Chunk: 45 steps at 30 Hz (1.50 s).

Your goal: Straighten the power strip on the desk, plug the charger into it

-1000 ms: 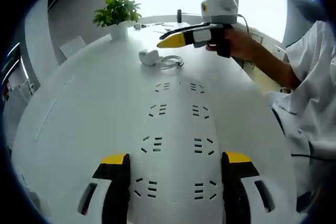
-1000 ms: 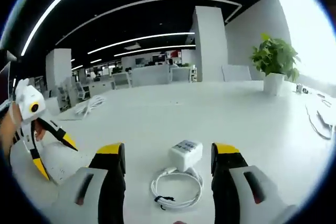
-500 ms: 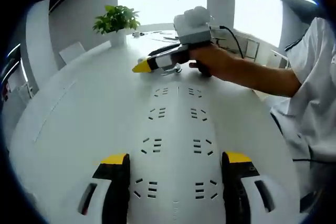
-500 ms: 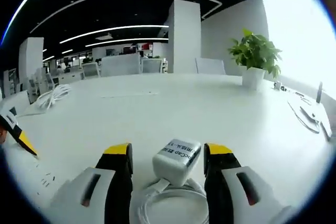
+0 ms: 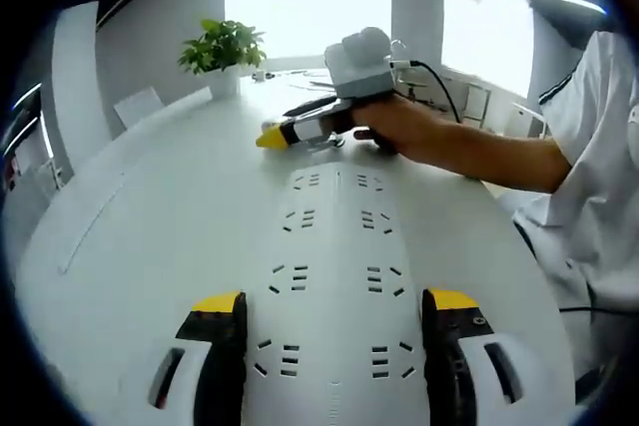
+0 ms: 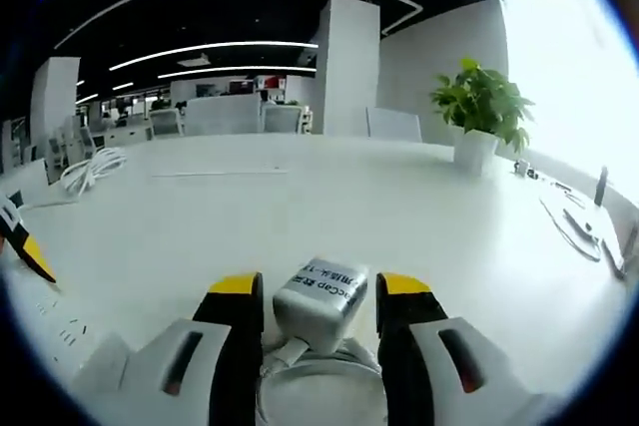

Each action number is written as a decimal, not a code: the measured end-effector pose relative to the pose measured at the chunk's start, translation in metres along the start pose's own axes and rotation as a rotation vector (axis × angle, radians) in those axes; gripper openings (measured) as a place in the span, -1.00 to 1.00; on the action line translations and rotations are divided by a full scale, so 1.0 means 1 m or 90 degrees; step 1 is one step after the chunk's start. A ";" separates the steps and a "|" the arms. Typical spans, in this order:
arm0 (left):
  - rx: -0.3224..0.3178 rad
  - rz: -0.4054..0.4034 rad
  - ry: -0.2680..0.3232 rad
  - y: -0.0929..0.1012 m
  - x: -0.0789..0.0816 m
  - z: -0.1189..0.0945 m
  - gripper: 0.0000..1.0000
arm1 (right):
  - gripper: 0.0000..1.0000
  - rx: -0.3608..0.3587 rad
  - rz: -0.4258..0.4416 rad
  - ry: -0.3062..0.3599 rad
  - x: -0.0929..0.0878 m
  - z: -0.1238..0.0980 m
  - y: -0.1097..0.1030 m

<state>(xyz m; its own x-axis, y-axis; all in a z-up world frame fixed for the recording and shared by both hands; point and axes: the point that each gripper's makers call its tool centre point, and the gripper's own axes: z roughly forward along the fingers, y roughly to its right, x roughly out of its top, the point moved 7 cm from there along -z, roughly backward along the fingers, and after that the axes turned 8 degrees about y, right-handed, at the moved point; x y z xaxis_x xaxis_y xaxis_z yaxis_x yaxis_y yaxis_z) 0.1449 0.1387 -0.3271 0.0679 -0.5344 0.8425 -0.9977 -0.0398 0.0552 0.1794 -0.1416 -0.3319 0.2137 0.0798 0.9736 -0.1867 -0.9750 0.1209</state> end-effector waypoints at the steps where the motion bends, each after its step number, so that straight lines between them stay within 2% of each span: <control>1: 0.000 0.000 0.003 0.000 0.000 0.000 0.44 | -0.21 -0.001 -0.015 -0.003 0.000 -0.001 0.001; 2: 0.000 -0.001 0.005 0.000 0.000 0.000 0.44 | -0.31 0.002 -0.027 -0.001 0.000 -0.003 0.001; 3: 0.000 -0.001 0.006 0.000 0.000 0.000 0.44 | -0.34 0.035 -0.033 0.006 0.002 -0.003 -0.001; 5: 0.000 -0.001 0.007 0.000 0.000 0.000 0.44 | -0.38 0.065 -0.032 0.007 0.002 -0.004 0.002; 8: 0.000 -0.001 0.007 0.000 0.000 0.000 0.44 | -0.39 0.147 -0.027 0.022 0.003 -0.002 0.009; 13: -0.002 -0.002 0.012 0.000 0.000 0.000 0.44 | -0.40 0.320 -0.027 0.034 0.002 0.005 0.020; 14: -0.002 -0.002 0.013 0.000 0.000 0.000 0.44 | -0.42 0.333 -0.018 0.029 0.002 0.006 0.021; 16: -0.003 -0.002 0.015 0.000 -0.001 0.000 0.44 | -0.43 0.408 -0.059 0.036 0.003 0.009 0.022; 19: -0.003 -0.003 0.016 0.000 -0.001 0.001 0.44 | -0.44 0.484 -0.100 0.050 0.003 0.011 0.023; 21: -0.003 -0.003 0.018 0.000 -0.001 0.001 0.44 | -0.44 0.514 -0.091 0.047 0.002 0.013 0.025; 26: -0.002 -0.003 0.017 0.000 -0.001 0.001 0.44 | -0.44 0.535 -0.091 0.043 0.002 0.016 0.025; 27: -0.002 -0.002 0.015 0.000 -0.001 0.001 0.44 | -0.43 0.528 -0.073 0.028 0.001 0.016 0.024; 29: -0.001 -0.002 0.013 0.000 0.000 0.001 0.44 | -0.35 0.513 -0.045 0.024 0.003 0.017 0.023; 30: -0.001 -0.002 0.013 0.000 0.000 0.002 0.44 | -0.29 0.493 -0.023 0.013 0.004 0.018 0.021; 35: -0.001 -0.002 0.013 0.000 0.000 0.002 0.44 | -0.26 0.444 -0.010 -0.002 0.004 0.021 0.018; 37: 0.000 -0.002 0.011 0.001 0.000 0.002 0.44 | -0.26 0.426 -0.023 -0.001 0.004 0.022 0.017; 38: 0.000 -0.002 0.009 0.001 0.000 0.002 0.44 | -0.26 0.422 -0.052 0.006 0.003 0.023 0.016; 41: 0.000 -0.002 0.006 0.001 0.001 0.002 0.44 | -0.27 0.418 -0.081 0.016 0.000 0.022 0.008; 43: 0.001 -0.002 0.005 0.001 0.001 0.002 0.44 | -0.34 0.404 -0.086 0.024 0.000 0.022 0.009; 45: 0.002 -0.002 0.005 0.001 0.000 0.001 0.44 | -0.35 0.399 -0.063 0.027 0.001 0.023 0.010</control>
<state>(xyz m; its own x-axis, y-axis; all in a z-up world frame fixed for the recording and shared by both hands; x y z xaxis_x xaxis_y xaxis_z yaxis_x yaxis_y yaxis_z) 0.1441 0.1372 -0.3273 0.0708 -0.5280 0.8463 -0.9975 -0.0437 0.0562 0.1995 -0.1557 -0.3346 0.1600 0.1718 0.9721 0.4318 -0.8977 0.0876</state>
